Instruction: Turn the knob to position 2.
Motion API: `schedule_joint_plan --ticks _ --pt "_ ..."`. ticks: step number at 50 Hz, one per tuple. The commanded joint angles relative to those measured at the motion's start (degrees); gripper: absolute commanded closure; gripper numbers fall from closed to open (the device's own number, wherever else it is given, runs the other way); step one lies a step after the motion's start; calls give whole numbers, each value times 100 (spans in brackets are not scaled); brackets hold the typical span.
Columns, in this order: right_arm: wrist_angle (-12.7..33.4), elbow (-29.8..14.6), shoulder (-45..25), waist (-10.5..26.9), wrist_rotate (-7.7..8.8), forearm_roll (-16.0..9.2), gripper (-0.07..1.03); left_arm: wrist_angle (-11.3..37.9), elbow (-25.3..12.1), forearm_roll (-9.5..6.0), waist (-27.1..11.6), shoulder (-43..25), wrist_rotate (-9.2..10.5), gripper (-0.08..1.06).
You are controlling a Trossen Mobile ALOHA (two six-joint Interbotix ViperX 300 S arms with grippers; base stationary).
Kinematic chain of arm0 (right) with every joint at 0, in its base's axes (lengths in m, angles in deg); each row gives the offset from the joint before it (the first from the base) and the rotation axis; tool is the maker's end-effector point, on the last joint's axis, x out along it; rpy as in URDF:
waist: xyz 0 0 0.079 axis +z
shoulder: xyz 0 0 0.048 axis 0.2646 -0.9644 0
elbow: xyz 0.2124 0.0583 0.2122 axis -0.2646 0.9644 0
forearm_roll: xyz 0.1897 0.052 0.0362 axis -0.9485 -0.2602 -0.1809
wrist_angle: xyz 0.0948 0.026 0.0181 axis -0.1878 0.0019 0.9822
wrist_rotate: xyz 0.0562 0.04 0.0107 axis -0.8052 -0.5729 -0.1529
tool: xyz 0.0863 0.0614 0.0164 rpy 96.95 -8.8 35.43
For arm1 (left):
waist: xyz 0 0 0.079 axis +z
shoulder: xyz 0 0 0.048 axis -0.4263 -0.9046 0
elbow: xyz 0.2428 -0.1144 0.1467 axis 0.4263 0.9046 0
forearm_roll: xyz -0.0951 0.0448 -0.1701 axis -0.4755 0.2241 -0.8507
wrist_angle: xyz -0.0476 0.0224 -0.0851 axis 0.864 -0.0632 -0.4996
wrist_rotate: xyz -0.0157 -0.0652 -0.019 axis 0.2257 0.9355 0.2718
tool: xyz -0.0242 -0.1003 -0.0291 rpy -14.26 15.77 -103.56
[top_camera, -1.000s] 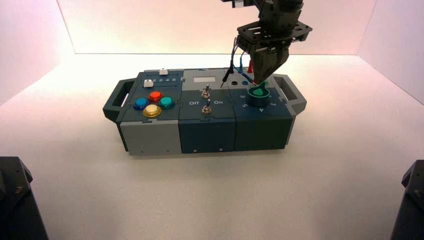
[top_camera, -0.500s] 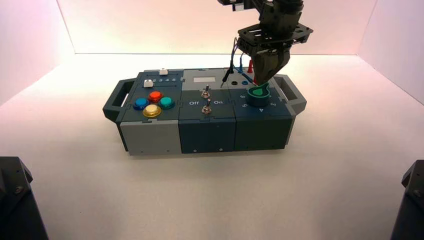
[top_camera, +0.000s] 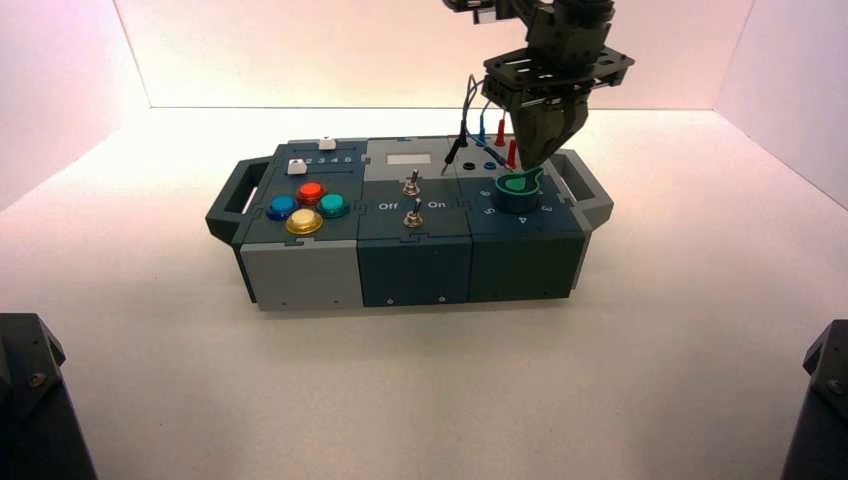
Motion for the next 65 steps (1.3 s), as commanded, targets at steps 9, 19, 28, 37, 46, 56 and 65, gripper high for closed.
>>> schedule_joint_plan --ticks 9,19,28,37,46,56,65 --pt "26 -44 202 -9 9 18 98 -53 -167 0 0 -44 9 101" --pt "70 -35 202 0 9 18 98 -44 -167 0 0 -44 9 101" --pt "88 -26 211 -9 -9 9 98 -44 -167 0 0 -44 9 101" --pt "105 -18 211 -9 -9 18 98 -53 -167 0 0 -44 9 101" --pt "149 18 229 -9 -18 18 98 -53 -158 0 0 -44 9 101" --pt "141 18 237 -9 -26 26 99 -53 -167 0 0 -53 9 101" --pt "141 -9 220 -9 -26 97 99 -53 -167 -9 0 -62 9 101"
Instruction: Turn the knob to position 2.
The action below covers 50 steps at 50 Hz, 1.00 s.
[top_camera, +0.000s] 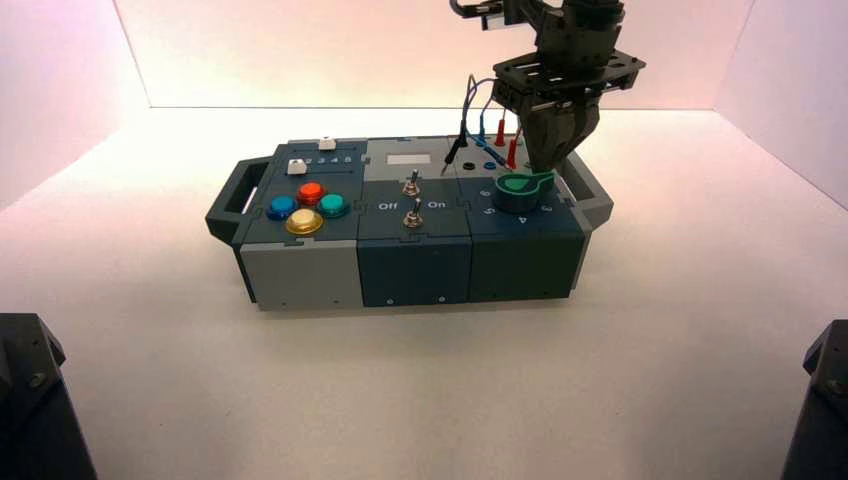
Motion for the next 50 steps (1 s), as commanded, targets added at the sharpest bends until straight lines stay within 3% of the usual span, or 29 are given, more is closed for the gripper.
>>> schedule_joint_plan --ticks 1,19,25,30,39,50 --pt "-18 -105 167 0 -9 62 99 -44 -176 0 0 -53 0 101" --pt "88 -246 589 -360 -35 202 99 -35 -167 0 0 -53 0 101" --pt "413 -308 826 -360 -70 185 99 -35 -167 0 0 -62 -9 101" --pt "940 -334 976 -343 -105 105 99 -35 -158 0 0 -62 -9 101" --pt "1371 -9 1283 -272 -79 -202 99 -26 -167 9 0 -62 -26 101" --pt "1556 396 1441 -211 -70 -272 99 -26 -167 35 0 -79 -35 101"
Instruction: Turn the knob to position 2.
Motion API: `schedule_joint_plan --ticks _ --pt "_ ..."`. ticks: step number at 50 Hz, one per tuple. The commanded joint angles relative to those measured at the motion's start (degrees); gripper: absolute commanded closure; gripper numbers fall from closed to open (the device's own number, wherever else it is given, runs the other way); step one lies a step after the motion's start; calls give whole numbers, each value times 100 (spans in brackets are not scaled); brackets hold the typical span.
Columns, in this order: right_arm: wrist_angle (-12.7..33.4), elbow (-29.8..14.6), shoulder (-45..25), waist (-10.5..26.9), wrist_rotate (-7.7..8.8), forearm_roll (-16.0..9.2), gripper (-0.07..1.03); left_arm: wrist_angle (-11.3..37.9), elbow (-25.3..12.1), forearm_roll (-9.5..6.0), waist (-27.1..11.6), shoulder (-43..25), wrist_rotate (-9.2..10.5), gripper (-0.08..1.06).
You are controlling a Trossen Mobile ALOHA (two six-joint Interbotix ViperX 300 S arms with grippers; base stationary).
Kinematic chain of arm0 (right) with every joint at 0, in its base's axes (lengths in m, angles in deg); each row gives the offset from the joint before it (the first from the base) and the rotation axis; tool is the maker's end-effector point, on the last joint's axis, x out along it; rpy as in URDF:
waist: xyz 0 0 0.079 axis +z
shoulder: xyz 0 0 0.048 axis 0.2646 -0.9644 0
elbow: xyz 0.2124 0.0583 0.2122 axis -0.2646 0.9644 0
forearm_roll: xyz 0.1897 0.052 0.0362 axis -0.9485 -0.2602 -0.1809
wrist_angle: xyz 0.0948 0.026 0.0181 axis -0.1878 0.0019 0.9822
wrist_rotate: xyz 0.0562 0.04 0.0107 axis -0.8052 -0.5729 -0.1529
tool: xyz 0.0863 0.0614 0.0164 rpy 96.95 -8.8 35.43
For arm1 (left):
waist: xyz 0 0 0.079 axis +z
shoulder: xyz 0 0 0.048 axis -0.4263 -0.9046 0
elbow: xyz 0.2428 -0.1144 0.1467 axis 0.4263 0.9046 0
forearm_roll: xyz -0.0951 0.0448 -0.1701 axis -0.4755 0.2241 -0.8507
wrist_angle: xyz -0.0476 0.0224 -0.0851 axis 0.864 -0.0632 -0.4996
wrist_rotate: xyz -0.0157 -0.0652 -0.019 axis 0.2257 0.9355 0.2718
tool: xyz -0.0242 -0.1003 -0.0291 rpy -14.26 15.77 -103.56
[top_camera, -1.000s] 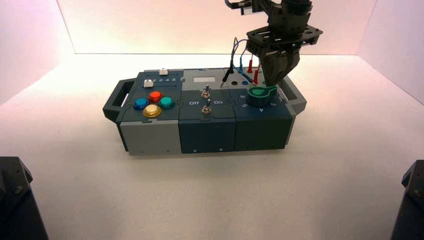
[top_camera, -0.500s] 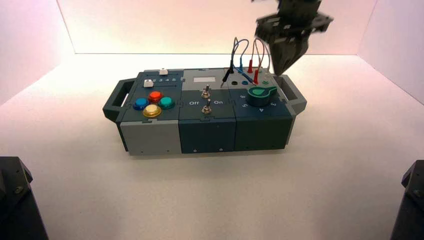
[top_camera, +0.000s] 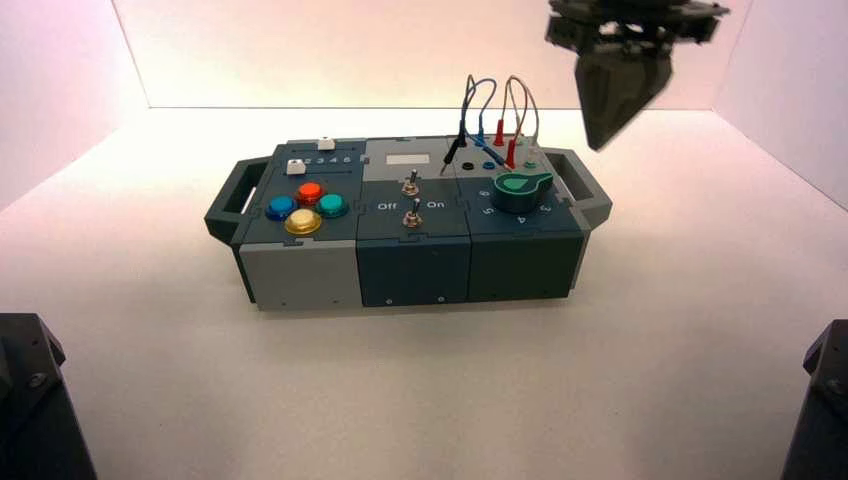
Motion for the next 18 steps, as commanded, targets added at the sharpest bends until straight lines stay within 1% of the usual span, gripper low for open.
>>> schedule_joint_plan --ticks 1,6,18 --pt "114 97 185 44 18 -62 99 -26 -167 18 -9 -53 -26 101" --pt "158 237 237 44 18 -88 99 -26 -167 18 -9 -53 -18 101" --pt "264 246 343 44 26 -97 99 9 -167 18 -9 -70 -18 101"
